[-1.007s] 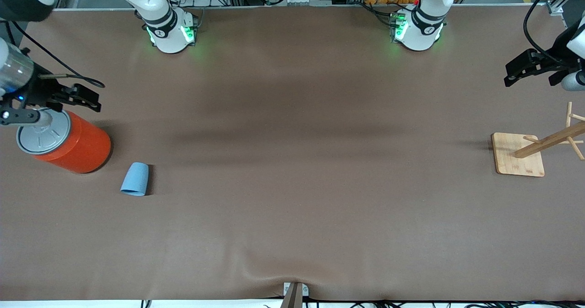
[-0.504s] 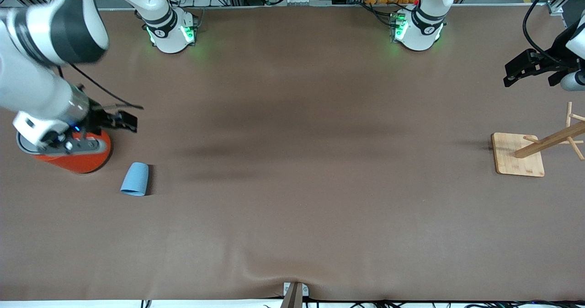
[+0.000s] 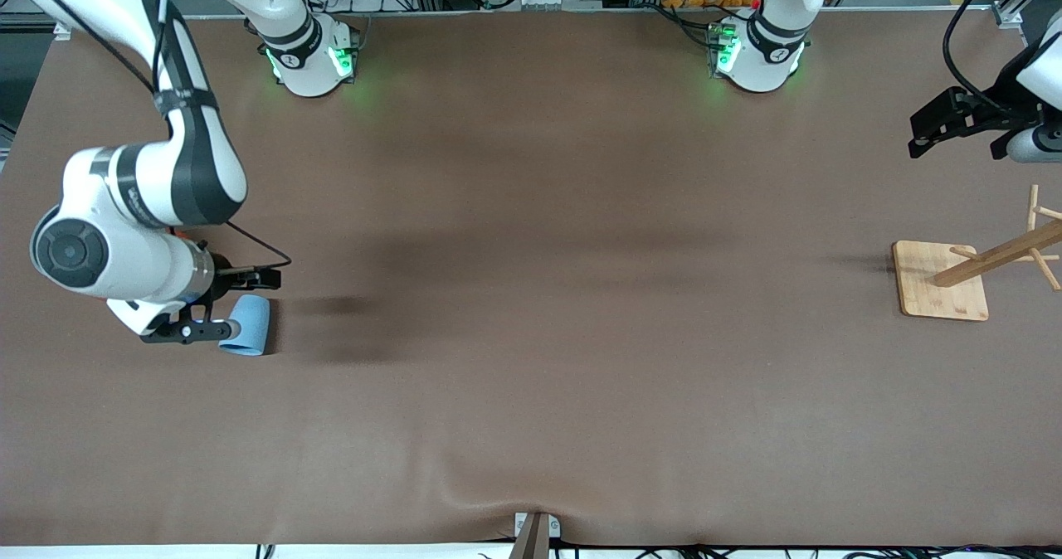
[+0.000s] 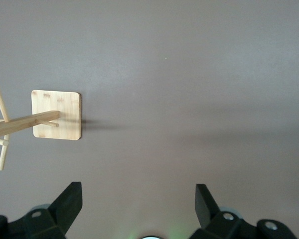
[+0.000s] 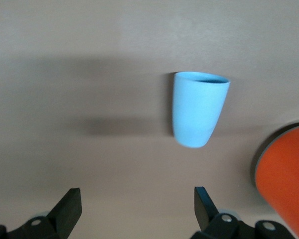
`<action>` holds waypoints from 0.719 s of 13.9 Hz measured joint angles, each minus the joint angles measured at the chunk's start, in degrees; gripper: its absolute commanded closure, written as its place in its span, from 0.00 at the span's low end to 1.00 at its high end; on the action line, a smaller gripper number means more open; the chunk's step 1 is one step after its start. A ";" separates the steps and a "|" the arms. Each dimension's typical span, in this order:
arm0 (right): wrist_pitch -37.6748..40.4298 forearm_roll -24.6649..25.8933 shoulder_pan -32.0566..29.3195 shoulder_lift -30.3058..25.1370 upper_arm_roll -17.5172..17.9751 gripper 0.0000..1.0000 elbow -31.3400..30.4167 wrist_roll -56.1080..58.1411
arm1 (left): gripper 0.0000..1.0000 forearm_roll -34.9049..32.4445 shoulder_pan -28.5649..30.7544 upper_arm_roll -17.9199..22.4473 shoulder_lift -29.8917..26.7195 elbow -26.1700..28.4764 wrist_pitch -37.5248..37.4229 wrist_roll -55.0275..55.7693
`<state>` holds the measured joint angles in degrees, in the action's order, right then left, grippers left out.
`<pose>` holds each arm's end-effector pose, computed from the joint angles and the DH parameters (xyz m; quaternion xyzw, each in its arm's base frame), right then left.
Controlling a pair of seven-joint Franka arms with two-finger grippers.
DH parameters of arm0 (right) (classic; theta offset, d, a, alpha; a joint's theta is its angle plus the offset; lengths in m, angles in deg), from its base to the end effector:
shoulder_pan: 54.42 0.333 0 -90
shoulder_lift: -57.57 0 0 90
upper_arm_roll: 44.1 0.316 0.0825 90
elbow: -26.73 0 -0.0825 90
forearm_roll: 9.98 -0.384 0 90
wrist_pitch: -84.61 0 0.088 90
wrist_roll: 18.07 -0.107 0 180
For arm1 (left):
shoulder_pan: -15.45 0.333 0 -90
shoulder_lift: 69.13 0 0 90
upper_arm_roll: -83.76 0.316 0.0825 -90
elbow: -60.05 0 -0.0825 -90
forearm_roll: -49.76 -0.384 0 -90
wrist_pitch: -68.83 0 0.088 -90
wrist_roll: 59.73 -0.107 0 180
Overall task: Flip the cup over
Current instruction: 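Lower the right gripper and grasp the blue cup by its rim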
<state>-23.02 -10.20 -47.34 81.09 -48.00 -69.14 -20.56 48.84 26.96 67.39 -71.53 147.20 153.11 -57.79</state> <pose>0.6399 0.0400 0.3511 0.9947 0.0066 -0.1013 0.0171 0.5296 -0.0469 0.6609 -0.9996 0.0246 0.0041 0.0142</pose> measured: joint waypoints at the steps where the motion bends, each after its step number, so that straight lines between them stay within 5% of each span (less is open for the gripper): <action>1: -1.96 0.00 -1.19 1.55 -0.02 0.00 -0.01 0.83 | 0.00 0.00 -0.06 -0.30 0.01 0.03 0.00 -0.02; 10: -15.26 -0.14 -6.08 12.30 -0.12 0.00 0.06 9.92 | 0.00 0.00 -0.16 -1.99 0.02 0.25 -0.37 -0.04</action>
<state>-38.28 -10.34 -53.42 93.39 -48.13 -69.08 -10.64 48.84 26.80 65.40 -71.51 147.45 152.74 -57.83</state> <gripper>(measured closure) 0.000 0.000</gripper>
